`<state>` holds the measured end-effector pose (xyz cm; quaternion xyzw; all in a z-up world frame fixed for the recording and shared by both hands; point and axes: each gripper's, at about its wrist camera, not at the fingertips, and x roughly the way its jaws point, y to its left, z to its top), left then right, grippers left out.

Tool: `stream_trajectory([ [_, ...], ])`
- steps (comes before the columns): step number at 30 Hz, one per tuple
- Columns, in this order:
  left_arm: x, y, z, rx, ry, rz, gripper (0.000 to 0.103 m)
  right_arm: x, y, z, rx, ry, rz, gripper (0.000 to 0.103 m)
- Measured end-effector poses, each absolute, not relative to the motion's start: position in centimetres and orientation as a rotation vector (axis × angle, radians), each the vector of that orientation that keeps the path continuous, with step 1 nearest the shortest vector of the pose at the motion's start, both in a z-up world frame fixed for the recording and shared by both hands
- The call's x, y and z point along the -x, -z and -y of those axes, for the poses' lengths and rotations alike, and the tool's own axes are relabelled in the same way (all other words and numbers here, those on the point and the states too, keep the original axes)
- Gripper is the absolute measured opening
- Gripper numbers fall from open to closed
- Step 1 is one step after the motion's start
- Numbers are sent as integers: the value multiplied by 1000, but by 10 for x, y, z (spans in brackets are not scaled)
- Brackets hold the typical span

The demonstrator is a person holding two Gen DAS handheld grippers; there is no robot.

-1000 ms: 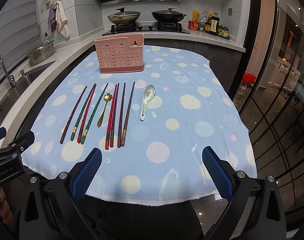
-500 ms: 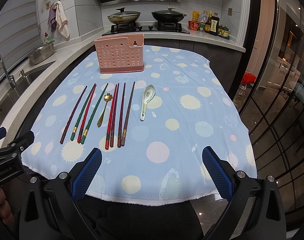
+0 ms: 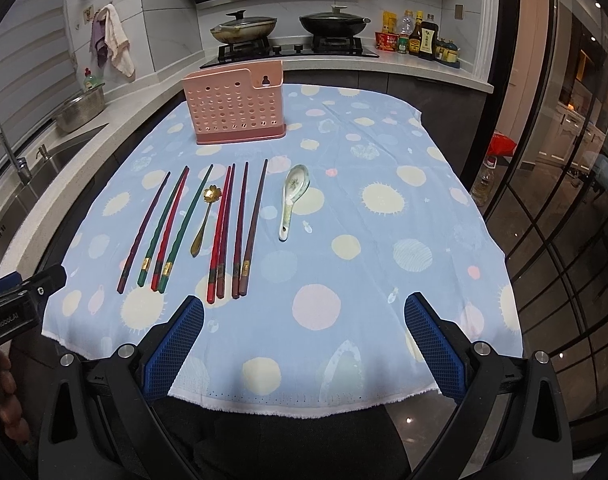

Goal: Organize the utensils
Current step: 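Grasp the dark red chopstick with the left tool while the right tool grasps the white ceramic spoon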

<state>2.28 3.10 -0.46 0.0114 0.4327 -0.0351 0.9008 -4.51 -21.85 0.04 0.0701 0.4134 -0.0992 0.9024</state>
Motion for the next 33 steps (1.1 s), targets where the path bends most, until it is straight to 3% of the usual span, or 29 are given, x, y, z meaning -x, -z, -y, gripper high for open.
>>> stream_trajectory([
  [14, -85, 61, -38, -42, 83, -988, 92, -12, 28, 237, -165, 254, -902, 96],
  [21, -97, 86, -40, -13, 132, -1072, 65, -47, 42, 236, -161, 237, -922, 89],
  [28, -102, 96, -38, 10, 179, -1105, 39, -80, 60, 234, -174, 211, -949, 66],
  [33, -106, 97, -35, 2, 192, -1104, 30, -98, 76, 232, -182, 193, -981, 52],
])
